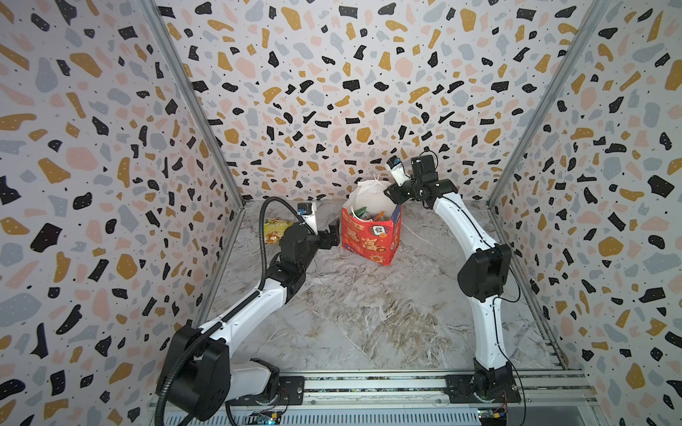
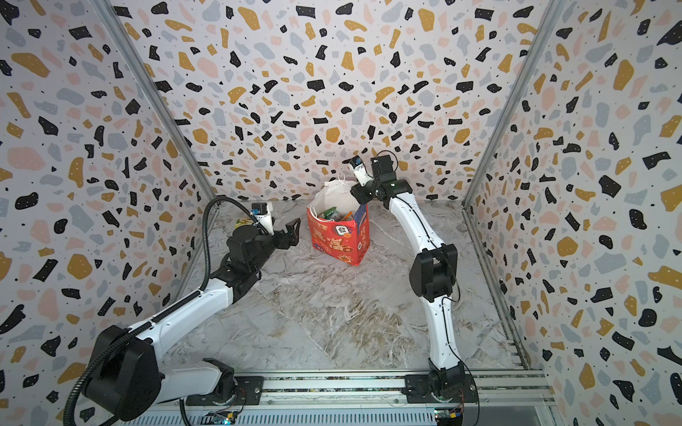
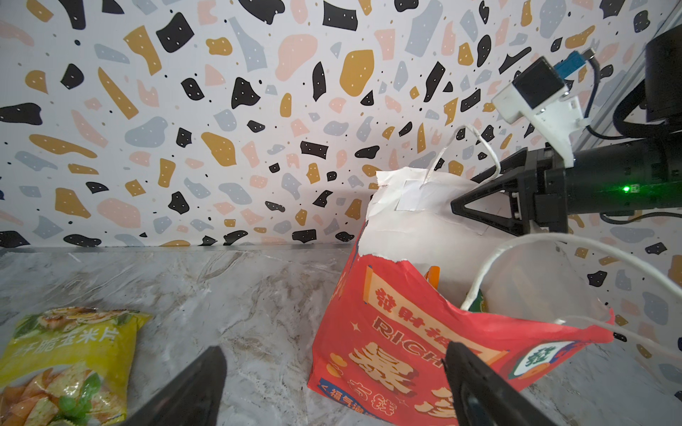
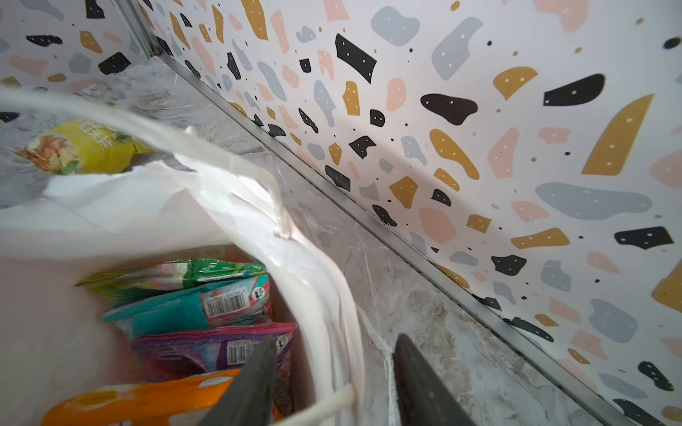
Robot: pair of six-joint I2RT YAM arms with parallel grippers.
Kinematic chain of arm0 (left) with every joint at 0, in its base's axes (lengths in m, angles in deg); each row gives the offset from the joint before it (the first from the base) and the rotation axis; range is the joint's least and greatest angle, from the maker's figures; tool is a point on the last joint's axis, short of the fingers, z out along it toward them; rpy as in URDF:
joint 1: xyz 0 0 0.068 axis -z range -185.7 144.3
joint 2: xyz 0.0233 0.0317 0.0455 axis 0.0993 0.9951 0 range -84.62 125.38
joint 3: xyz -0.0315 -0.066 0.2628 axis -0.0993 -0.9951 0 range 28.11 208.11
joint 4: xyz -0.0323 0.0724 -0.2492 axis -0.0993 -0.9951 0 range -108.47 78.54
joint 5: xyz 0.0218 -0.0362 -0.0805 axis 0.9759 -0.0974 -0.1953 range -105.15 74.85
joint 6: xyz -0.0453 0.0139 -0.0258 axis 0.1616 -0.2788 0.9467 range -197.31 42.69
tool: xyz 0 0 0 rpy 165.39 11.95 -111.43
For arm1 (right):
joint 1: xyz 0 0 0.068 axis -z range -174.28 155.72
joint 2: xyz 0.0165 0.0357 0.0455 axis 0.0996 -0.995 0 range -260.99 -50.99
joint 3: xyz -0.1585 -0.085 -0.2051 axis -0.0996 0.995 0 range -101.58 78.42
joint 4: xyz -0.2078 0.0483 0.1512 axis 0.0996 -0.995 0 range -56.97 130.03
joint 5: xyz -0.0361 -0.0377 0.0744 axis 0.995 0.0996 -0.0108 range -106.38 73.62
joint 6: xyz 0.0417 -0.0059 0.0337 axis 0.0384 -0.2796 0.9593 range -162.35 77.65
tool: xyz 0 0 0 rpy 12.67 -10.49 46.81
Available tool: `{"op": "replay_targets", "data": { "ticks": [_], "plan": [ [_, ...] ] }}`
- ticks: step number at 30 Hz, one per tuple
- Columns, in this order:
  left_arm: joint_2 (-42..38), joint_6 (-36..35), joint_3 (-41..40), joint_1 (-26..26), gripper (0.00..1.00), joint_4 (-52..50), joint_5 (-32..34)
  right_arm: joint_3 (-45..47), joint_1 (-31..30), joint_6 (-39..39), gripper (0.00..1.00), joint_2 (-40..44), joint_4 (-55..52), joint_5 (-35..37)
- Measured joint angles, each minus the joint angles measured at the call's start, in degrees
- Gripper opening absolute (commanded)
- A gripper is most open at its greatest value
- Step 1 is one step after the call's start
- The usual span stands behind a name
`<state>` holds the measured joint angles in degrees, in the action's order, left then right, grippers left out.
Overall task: Take the snacks out of the paper bag
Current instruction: Pick up the paper bag from the top-center of the table.
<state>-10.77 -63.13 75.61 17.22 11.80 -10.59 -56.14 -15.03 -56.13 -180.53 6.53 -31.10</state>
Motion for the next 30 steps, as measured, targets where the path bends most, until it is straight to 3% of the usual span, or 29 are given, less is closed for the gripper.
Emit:
{"op": "replay_targets", "data": {
  "ticks": [4,10,19,30],
  "plan": [
    [0.4,0.0,0.0,0.0,0.93,0.0,0.0,-0.3,0.0,-0.2,0.15,-0.1,-0.9,0.2],
    [1.2,0.0,1.0,0.0,0.93,-0.1,0.0,-0.5,0.0,-0.5,0.01,-0.1,-1.3,0.5],
    [1.1,-0.7,2.8,0.5,0.94,-1.7,0.1,-0.5,1.1,-0.5,0.0,-0.1,-1.3,0.5],
    [-1.9,-4.6,5.2,6.2,0.93,-5.6,2.0,-2.8,5.9,-2.9,0.0,-0.1,-3.0,0.5]
  ]
}}
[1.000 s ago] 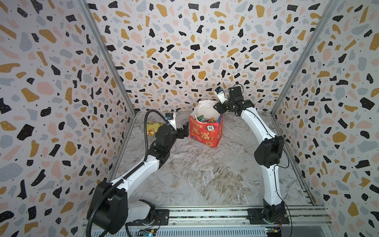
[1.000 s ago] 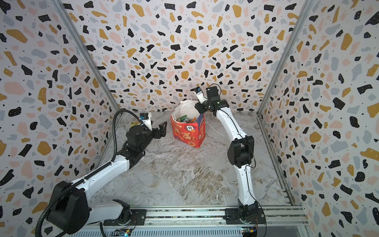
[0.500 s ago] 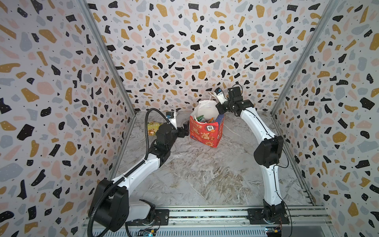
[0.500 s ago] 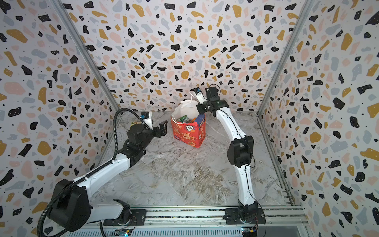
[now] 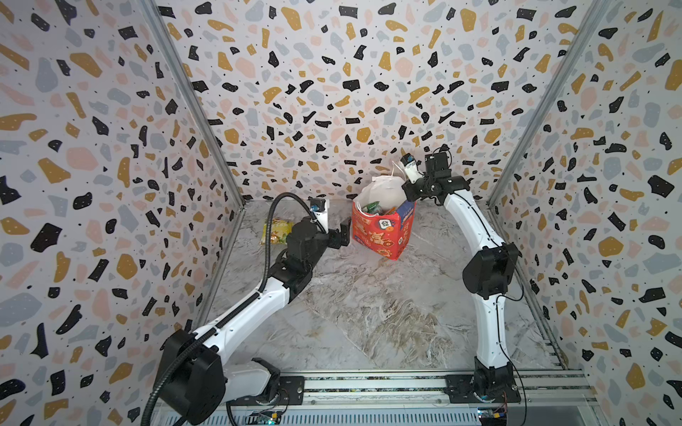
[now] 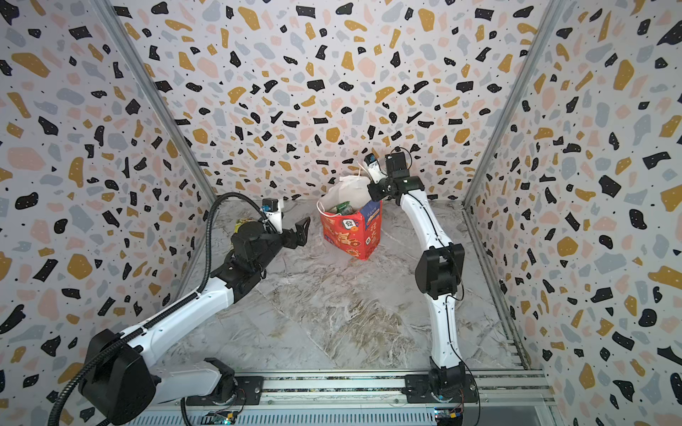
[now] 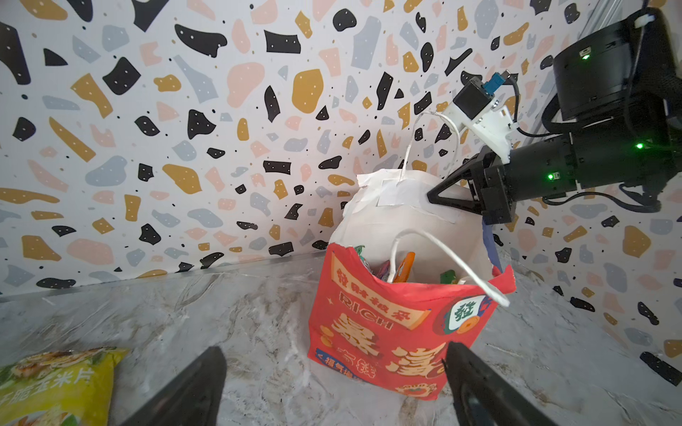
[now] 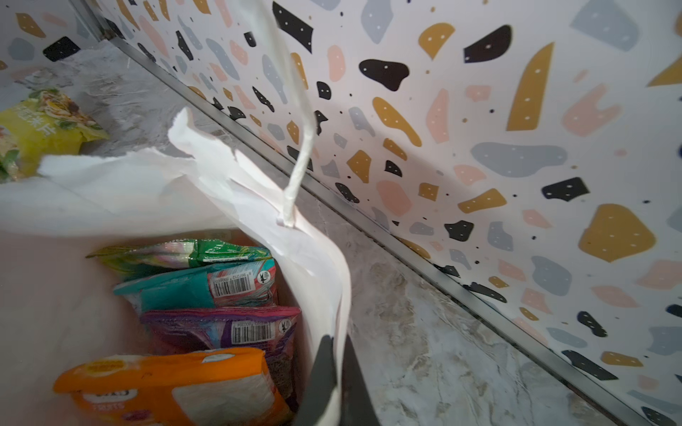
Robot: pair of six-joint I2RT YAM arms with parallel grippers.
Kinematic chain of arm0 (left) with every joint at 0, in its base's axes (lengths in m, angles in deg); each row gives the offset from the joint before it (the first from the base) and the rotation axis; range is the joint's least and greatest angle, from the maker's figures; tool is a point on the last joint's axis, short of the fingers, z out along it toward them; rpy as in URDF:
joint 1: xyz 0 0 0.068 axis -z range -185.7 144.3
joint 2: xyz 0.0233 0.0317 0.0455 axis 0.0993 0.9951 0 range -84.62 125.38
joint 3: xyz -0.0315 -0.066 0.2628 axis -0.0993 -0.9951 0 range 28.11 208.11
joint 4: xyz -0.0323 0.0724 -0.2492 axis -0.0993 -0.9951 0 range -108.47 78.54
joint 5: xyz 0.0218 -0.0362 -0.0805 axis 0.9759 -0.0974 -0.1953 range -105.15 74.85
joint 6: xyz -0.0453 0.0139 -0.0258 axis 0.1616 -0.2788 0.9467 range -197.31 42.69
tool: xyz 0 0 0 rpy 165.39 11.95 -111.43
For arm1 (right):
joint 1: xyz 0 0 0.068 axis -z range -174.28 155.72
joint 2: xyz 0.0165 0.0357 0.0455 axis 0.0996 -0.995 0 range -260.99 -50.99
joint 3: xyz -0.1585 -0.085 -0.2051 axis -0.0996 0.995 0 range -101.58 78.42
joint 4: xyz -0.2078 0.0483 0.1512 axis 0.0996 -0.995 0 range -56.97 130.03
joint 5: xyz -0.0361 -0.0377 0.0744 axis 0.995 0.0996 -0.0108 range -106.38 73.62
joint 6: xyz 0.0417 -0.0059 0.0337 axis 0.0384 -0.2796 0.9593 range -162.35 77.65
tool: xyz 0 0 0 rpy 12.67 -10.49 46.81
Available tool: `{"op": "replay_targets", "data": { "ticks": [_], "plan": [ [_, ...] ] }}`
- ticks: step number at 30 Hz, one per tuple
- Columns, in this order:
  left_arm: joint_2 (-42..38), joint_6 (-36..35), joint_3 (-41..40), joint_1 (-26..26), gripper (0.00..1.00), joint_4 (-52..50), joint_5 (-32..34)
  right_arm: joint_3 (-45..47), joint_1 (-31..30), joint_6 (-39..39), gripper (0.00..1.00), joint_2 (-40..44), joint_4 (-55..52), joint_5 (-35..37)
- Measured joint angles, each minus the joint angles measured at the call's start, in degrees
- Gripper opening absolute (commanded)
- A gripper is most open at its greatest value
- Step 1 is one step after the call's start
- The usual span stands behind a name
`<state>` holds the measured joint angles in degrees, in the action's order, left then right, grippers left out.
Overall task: Take the snacks out of the paper bag
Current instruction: Pick up the paper bag from the top-center of the table.
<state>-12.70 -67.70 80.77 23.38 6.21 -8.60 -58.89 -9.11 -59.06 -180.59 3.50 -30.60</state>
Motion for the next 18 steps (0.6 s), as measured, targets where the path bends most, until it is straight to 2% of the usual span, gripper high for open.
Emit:
{"op": "replay_targets", "data": {
  "ticks": [5,8,18],
  "plan": [
    [-1.6,-0.9,0.0,0.7,0.93,-1.0,0.7,-2.0,1.0,-3.9,0.0,0.2,-0.2,-1.7],
    [-2.9,-1.5,-0.2,0.7,0.93,-1.0,2.1,0.6,0.4,-7.2,0.0,2.1,0.7,-4.3],
    [-7.4,-3.1,-4.9,0.7,0.93,-0.9,6.0,31.5,-7.2,-17.6,0.0,22.8,8.7,-7.4]
  ]
}}
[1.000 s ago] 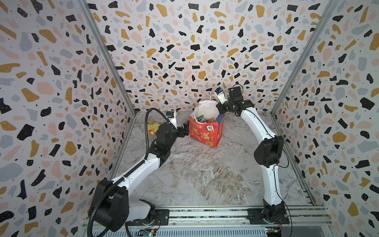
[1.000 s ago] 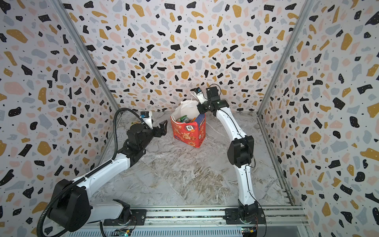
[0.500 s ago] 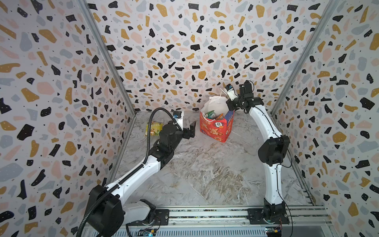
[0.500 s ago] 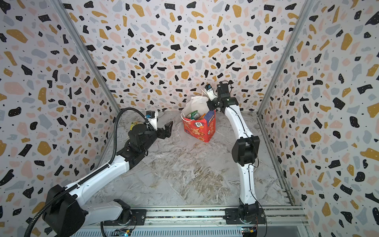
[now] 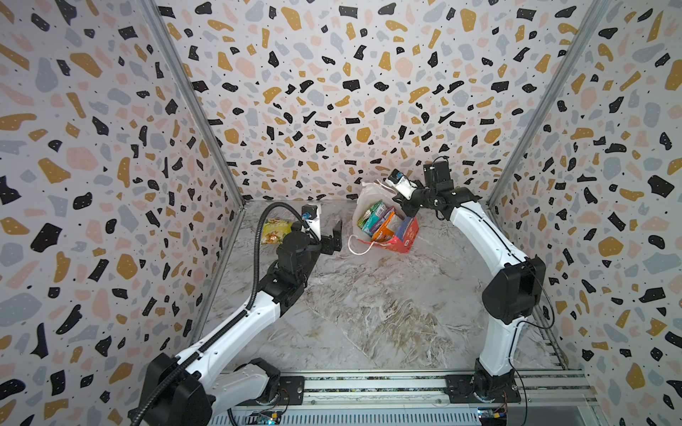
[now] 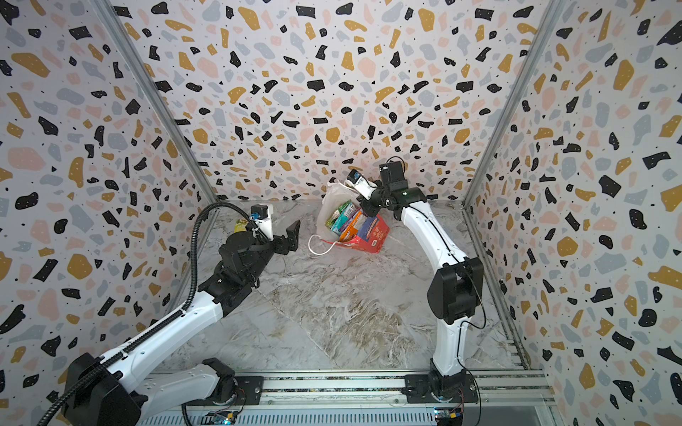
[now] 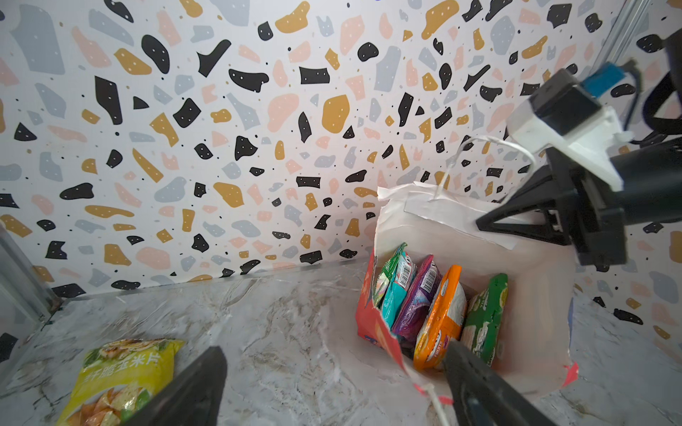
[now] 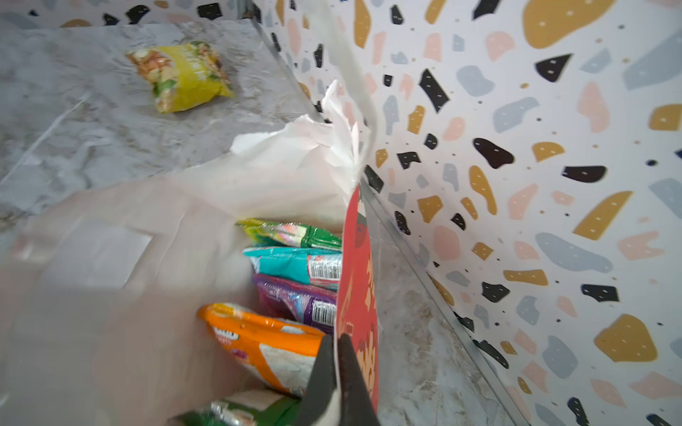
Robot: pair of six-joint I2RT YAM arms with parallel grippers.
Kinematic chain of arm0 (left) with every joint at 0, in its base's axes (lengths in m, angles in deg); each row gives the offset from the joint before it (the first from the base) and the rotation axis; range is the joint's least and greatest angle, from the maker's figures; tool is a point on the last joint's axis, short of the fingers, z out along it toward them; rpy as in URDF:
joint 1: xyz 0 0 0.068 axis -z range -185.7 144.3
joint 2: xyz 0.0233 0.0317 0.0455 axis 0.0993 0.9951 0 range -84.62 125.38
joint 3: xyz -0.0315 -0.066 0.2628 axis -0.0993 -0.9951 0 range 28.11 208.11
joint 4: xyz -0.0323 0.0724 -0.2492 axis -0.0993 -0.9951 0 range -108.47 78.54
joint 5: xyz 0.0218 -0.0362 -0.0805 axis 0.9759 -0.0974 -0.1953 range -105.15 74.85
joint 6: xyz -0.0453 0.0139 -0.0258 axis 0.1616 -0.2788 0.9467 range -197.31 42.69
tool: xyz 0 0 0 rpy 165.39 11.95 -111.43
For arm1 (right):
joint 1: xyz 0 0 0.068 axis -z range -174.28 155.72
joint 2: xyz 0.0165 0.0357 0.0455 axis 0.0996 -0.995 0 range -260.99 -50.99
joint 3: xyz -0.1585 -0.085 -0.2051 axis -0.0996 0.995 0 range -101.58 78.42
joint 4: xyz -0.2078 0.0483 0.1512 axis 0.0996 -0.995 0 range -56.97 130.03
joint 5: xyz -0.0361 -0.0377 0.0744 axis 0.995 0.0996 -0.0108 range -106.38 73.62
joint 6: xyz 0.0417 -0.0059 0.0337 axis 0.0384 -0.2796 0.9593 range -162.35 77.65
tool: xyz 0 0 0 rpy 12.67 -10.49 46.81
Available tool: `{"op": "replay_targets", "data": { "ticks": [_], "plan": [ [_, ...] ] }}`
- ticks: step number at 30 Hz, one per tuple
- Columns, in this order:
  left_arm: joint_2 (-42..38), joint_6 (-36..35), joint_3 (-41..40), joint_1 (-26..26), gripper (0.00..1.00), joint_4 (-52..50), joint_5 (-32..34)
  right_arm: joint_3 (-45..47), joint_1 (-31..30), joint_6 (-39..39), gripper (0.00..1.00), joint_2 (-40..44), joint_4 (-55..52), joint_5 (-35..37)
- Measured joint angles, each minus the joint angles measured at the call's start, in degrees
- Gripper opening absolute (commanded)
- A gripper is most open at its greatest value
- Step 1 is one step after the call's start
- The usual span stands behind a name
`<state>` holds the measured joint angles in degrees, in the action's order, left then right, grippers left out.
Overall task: Take the snacks out of the paper bag
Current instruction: Pick up the paper bag from the top-center of the table, then pick up the snack from the paper bag.
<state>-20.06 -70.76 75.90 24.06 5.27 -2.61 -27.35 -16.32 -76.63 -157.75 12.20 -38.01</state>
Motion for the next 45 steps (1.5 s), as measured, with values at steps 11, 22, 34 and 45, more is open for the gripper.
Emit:
{"op": "replay_targets", "data": {
  "ticks": [11,22,34,45],
  "plan": [
    [-2.0,-1.6,-1.0,1.2,0.87,-4.6,-2.6,22.8,-5.7,-4.7,0.0,14.1,14.2,0.7],
    [-1.0,-3.0,-2.8,12.1,0.79,-4.6,-2.6,36.1,-6.8,0.3,0.0,22.8,22.4,-4.6],
    [5.4,-2.7,-3.4,18.4,0.62,0.2,-0.6,38.6,-7.3,9.1,0.0,23.2,27.5,-4.0],
    [18.4,-2.7,-0.4,18.4,0.55,4.2,-4.1,38.6,-7.3,13.3,0.0,23.2,27.9,-2.8]
  ]
}}
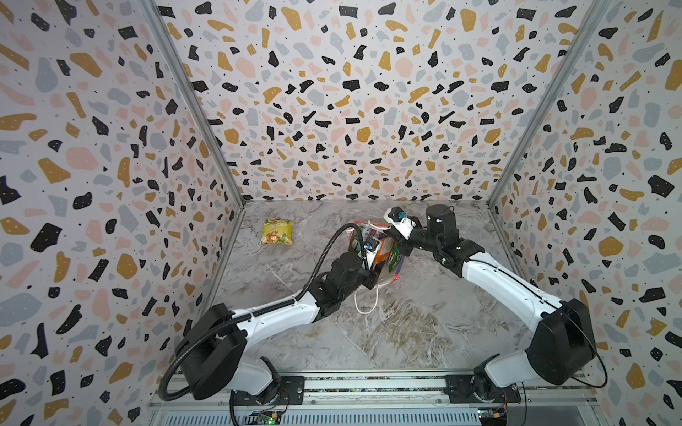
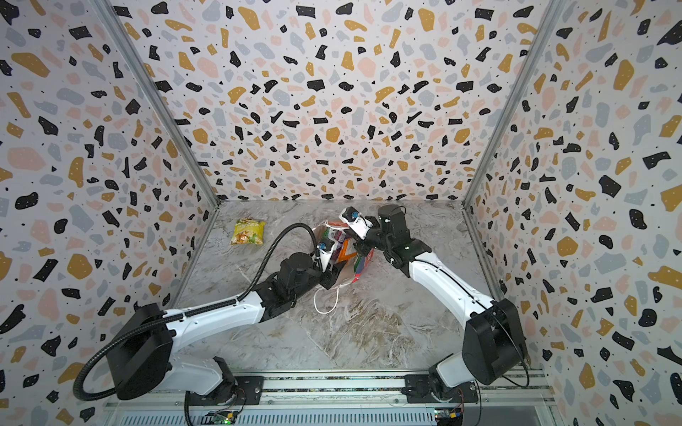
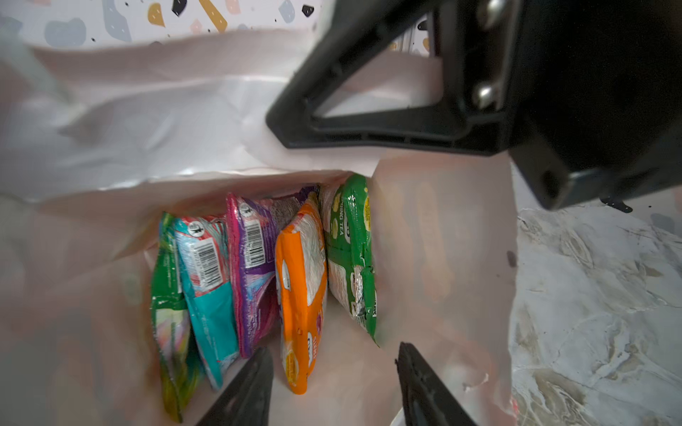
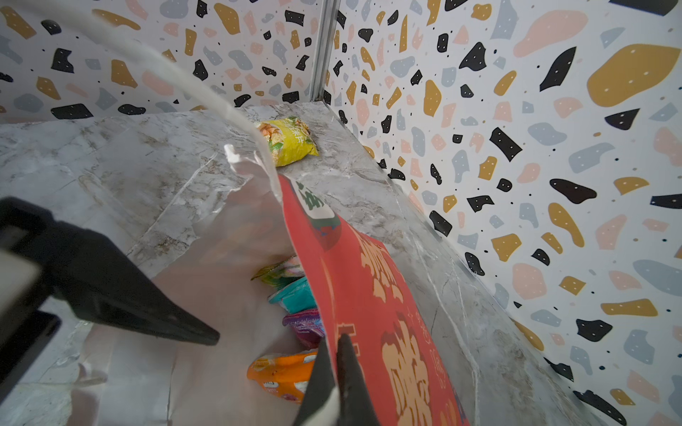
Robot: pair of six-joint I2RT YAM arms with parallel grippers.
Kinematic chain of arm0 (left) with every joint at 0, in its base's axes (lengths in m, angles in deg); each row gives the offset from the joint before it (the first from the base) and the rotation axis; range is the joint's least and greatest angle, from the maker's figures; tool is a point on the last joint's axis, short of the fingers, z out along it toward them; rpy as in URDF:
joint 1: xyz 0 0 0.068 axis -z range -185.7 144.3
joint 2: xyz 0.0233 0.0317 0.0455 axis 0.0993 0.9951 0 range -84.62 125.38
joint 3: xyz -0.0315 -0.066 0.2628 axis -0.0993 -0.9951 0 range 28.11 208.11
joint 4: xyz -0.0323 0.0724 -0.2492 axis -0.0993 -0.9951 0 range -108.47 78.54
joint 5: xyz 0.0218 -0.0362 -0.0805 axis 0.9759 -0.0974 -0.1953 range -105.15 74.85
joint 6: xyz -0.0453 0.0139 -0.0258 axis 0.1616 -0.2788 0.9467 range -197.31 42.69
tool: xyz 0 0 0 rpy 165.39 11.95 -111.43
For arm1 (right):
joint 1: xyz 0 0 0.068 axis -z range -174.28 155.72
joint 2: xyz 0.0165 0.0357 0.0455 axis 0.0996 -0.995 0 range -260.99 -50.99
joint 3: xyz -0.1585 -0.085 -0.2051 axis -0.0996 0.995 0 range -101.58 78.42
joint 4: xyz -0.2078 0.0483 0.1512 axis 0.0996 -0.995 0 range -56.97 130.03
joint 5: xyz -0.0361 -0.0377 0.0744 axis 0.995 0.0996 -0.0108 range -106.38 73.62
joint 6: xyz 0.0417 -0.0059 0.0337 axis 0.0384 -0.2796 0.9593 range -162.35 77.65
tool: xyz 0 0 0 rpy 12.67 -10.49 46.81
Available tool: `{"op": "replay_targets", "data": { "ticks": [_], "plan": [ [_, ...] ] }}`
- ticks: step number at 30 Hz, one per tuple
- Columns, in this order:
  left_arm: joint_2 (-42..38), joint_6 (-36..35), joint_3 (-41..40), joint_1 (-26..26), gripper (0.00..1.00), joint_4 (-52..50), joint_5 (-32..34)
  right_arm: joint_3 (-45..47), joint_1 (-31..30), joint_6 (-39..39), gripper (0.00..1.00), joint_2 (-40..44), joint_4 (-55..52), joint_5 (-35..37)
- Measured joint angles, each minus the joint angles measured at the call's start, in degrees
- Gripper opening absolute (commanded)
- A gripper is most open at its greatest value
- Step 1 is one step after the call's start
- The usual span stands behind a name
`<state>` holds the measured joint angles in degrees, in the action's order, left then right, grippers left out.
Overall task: Take the snacks out of the paper bag
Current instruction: Pick up the snack from the paper bag.
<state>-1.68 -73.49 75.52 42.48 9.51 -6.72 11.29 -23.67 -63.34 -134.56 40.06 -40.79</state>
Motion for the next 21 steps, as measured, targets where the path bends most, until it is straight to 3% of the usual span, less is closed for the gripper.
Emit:
{"op": "replay_targets", "data": {
  "ticks": [15,21],
  "plan": [
    [13.1,0.0,7.1,0.0,0.55,4.7,6.6,0.3,0.0,1.9,0.0,0.8,0.0,-0.5],
    [17.0,0.1,9.5,-0.1,0.51,6.0,9.2,1.1,0.8,2.1,0.0,2.1,0.0,-0.1]
  ]
}}
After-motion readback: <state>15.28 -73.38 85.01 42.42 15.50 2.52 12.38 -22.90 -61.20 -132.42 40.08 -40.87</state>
